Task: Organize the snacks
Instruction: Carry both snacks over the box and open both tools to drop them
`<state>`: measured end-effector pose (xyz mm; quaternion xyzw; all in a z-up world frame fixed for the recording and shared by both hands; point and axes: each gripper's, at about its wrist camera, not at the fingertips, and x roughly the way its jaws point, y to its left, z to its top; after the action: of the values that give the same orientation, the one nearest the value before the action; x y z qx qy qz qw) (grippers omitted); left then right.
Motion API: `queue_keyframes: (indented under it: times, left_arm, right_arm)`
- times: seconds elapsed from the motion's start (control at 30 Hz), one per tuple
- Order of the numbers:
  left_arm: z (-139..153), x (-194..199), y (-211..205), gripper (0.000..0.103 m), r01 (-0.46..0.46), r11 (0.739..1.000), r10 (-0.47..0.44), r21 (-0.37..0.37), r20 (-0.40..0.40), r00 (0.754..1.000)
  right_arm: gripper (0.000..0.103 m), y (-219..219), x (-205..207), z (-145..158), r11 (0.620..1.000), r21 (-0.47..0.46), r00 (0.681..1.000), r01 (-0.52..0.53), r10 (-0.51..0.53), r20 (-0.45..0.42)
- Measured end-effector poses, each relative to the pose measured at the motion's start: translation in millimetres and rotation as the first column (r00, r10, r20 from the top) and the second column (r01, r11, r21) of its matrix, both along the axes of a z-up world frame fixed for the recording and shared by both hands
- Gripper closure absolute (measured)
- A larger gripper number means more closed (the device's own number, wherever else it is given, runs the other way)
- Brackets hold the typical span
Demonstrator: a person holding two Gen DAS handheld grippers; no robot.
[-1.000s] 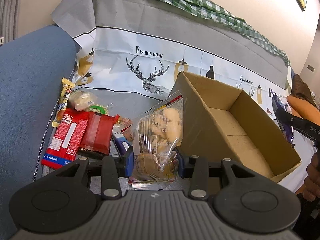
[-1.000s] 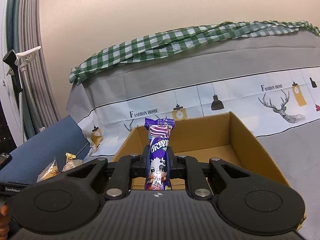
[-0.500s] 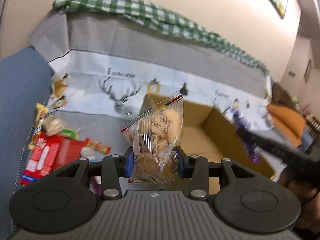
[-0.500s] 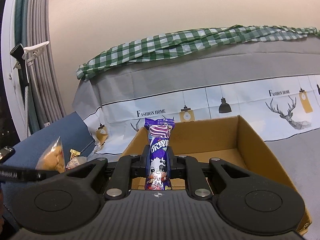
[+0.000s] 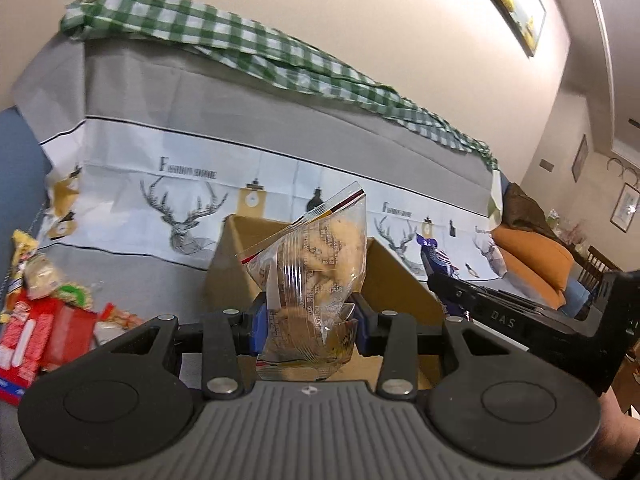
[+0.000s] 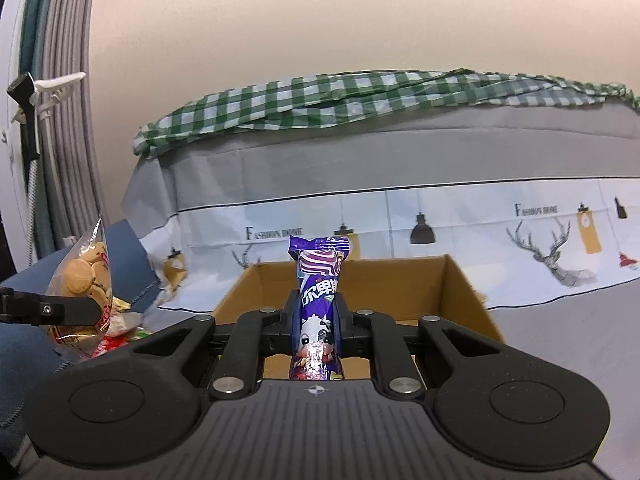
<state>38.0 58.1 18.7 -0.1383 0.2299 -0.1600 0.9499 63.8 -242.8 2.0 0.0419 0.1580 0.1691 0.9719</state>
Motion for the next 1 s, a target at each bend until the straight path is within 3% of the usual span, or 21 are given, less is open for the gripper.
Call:
queue_keyframes:
  times: [0.23,0.37,0.47,0.53,0.73,1.0]
  left_arm:
    - [-4,27,-42,0.058,0.015,1.0,-0.015,0.013,0.011,1.0]
    - [-1,37,-73,0.058,0.036,0.998,-0.04,0.054,0.072,0.997]
    - [-5,36,-87,0.058,0.058,0.99,-0.069,0.127,0.089,0.994]
    - [-8,39,-91,0.058,0.063,0.986,-0.077,0.157,0.08,0.994]
    - [-13,49,-87,0.058,0.044,0.99,-0.051,0.133,0.049,0.998]
    - [-13,45,-87,0.058,0.047,0.986,-0.056,0.162,0.051,0.997]
  right_arm:
    - [0.088,-14,8,3,0.999,0.012,0.999,0.044,-0.044,-0.019]
    - [0.088,-20,16,4,0.997,0.01,0.997,0.071,-0.071,-0.044]
    - [0.088,-24,20,3,0.995,0.03,0.993,0.09,-0.088,-0.073]
    - [0.088,-25,22,3,0.995,0.028,0.992,0.095,-0.093,-0.082]
    - [0.088,-21,23,2,0.997,-0.004,0.994,0.08,-0.081,-0.079]
    - [0.087,-12,24,1,0.996,-0.042,0.994,0.077,-0.08,-0.081]
